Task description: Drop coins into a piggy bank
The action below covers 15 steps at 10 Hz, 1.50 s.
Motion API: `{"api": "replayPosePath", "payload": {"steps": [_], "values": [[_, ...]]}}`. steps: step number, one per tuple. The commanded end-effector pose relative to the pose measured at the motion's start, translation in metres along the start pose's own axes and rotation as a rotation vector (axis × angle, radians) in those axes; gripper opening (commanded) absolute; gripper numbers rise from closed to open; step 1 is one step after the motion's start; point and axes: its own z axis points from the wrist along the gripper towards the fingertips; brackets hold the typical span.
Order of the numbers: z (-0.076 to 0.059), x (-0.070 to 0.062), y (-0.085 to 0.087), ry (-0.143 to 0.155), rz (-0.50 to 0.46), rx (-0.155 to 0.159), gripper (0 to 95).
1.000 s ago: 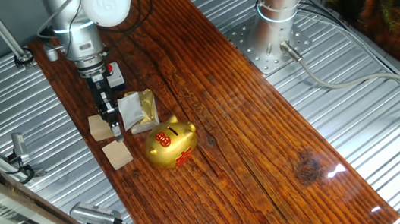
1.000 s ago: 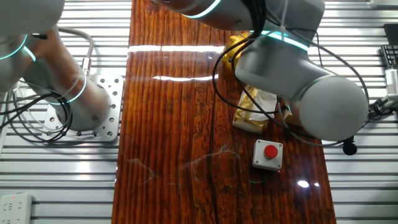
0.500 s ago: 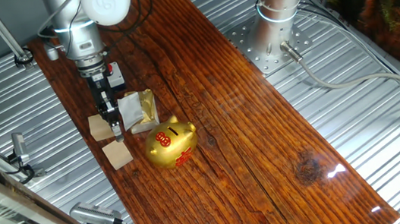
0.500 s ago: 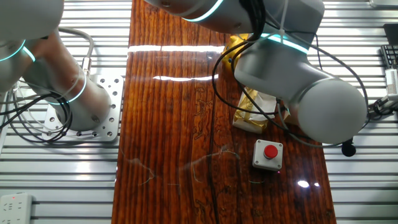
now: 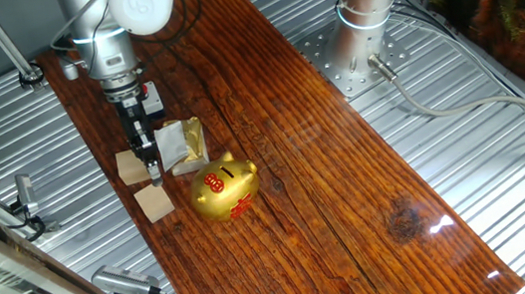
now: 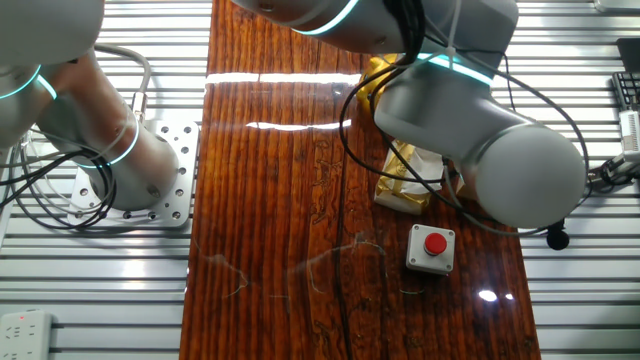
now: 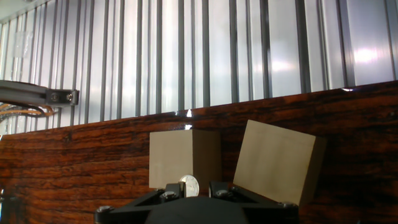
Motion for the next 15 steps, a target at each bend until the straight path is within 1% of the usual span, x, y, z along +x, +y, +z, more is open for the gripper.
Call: {"api": "replayPosePath", "payload": {"steps": [1,3,7,10,11,14,15], "values": [[0.0000,0.0000,0.0002,0.001,-0.002,-0.001,19.0],[0.0000,0.0000,0.0002,0.007,-0.004,0.002,19.0],[0.0001,-0.0009,0.0006,0.007,-0.002,0.002,19.0],[0.0001,-0.0009,0.0006,0.004,-0.007,-0.006,19.0],[0.0001,-0.0009,0.0006,0.013,-0.024,-0.014,19.0],[0.0001,-0.0009,0.0006,0.042,-0.071,-0.063,19.0],[0.0001,-0.0009,0.0006,0.048,-0.077,-0.067,19.0]]}}
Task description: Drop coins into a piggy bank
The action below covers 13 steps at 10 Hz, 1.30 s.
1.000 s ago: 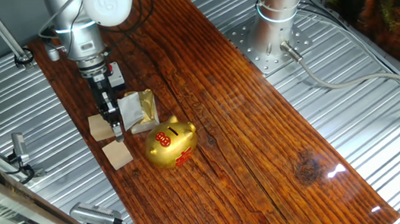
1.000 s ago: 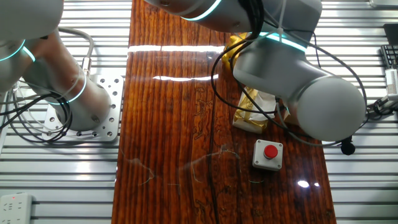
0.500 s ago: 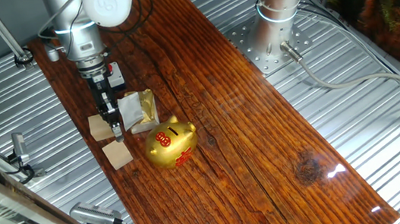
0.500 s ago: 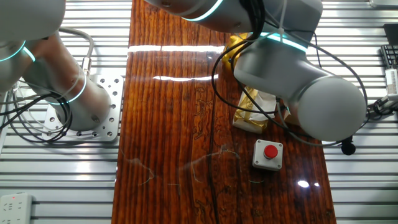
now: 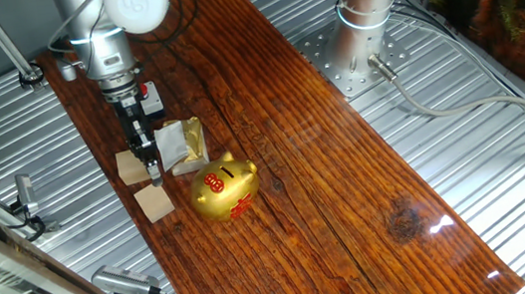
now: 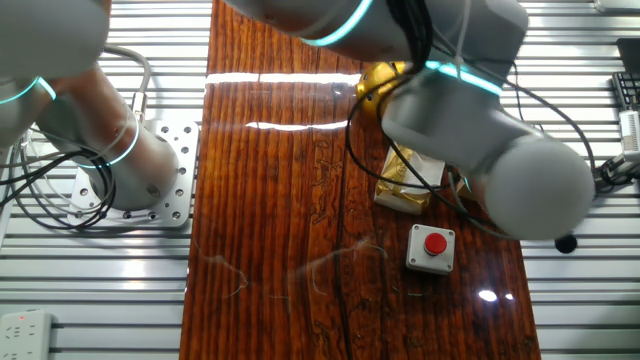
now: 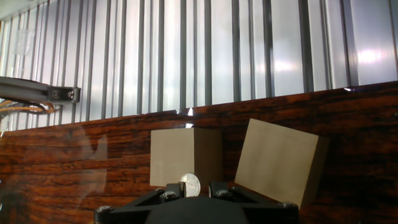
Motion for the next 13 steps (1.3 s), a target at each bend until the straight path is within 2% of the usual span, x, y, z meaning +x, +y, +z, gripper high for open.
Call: {"api": "replayPosePath", "payload": {"steps": [1,13], "values": [[0.0001,0.0002,0.0001,0.012,-0.008,-0.011,19.0],[0.0025,-0.0010,-0.0018,0.009,-0.003,-0.032,19.0]]}}
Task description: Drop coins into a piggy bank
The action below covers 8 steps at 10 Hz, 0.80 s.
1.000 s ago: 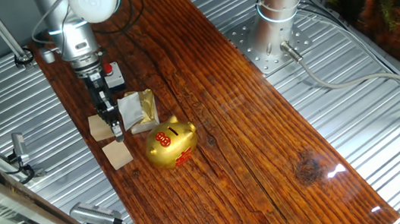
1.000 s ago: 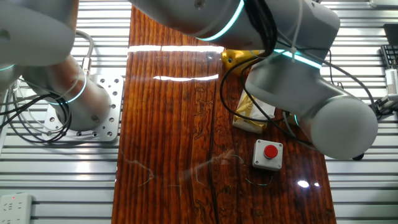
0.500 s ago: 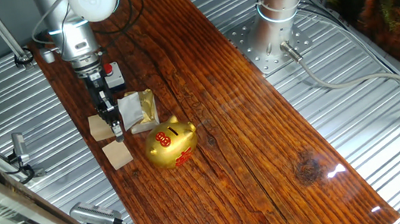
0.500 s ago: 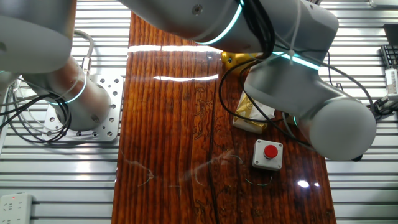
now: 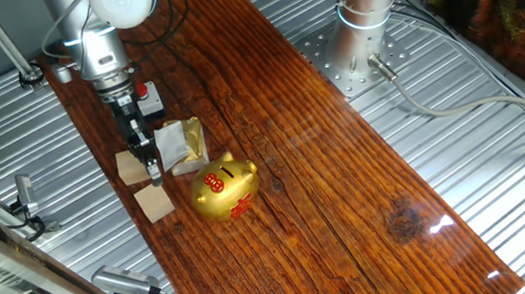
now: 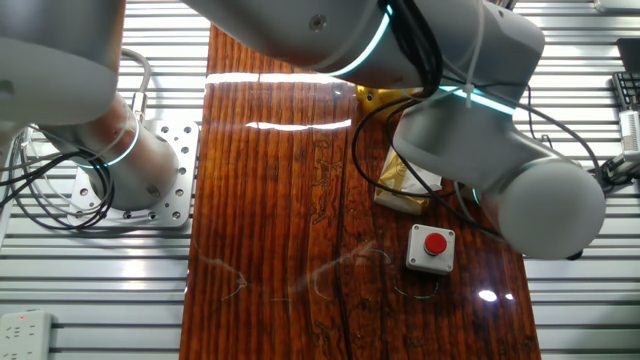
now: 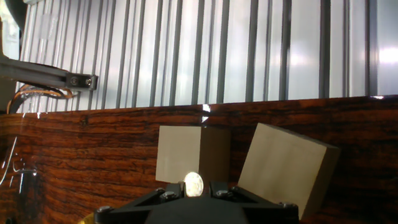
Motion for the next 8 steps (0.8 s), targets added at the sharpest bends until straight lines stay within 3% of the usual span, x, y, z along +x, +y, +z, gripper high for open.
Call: {"api": "replayPosePath", "payload": {"steps": [1,8], "values": [[0.0013,-0.0010,-0.0005,0.003,-0.001,-0.004,19.0],[0.0034,-0.0019,-0.0005,0.006,0.001,-0.007,19.0]]}}
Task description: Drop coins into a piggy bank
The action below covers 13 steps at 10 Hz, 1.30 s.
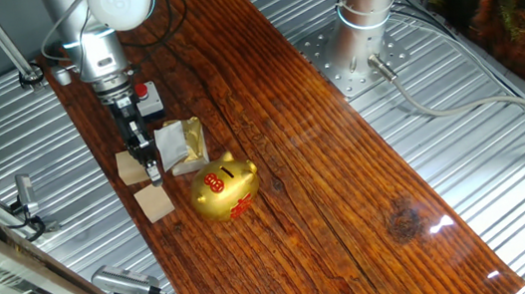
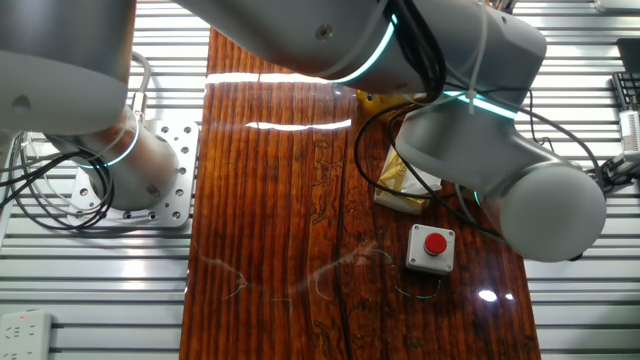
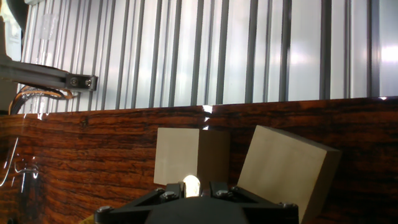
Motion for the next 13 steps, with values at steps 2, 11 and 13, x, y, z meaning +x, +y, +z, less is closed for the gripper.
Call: {"api": "replayPosePath", "payload": {"steps": [2,11,13], "values": [[0.0025,-0.0014,0.0000,0.001,0.002,-0.002,19.0],[0.0043,-0.0003,-0.0008,0.005,0.004,-0.005,19.0],[0.0046,0.0011,-0.0010,0.008,0.005,-0.005,19.0]]}}
